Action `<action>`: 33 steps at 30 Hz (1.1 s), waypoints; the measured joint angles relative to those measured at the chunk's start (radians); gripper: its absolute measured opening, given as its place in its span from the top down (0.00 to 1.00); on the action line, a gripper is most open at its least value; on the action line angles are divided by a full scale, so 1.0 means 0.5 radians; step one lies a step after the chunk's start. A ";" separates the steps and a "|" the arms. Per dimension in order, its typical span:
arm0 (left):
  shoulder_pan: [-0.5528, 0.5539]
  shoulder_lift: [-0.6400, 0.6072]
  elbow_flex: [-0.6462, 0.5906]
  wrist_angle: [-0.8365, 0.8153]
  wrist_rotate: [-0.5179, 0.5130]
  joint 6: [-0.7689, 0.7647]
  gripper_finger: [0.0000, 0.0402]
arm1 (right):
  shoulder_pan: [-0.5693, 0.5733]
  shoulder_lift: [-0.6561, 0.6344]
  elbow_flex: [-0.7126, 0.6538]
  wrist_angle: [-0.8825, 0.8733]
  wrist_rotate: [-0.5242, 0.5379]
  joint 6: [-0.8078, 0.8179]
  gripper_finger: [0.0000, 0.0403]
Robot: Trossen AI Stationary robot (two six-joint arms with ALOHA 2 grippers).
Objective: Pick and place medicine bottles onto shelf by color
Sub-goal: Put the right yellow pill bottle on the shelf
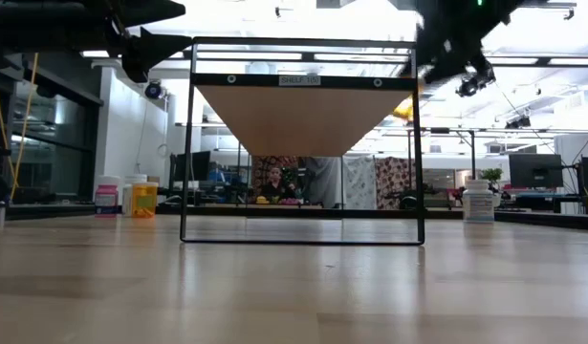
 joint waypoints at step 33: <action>-0.001 0.000 0.000 0.004 0.007 0.000 0.29 | -0.136 1.685 1.754 -0.245 -0.349 -0.735 0.50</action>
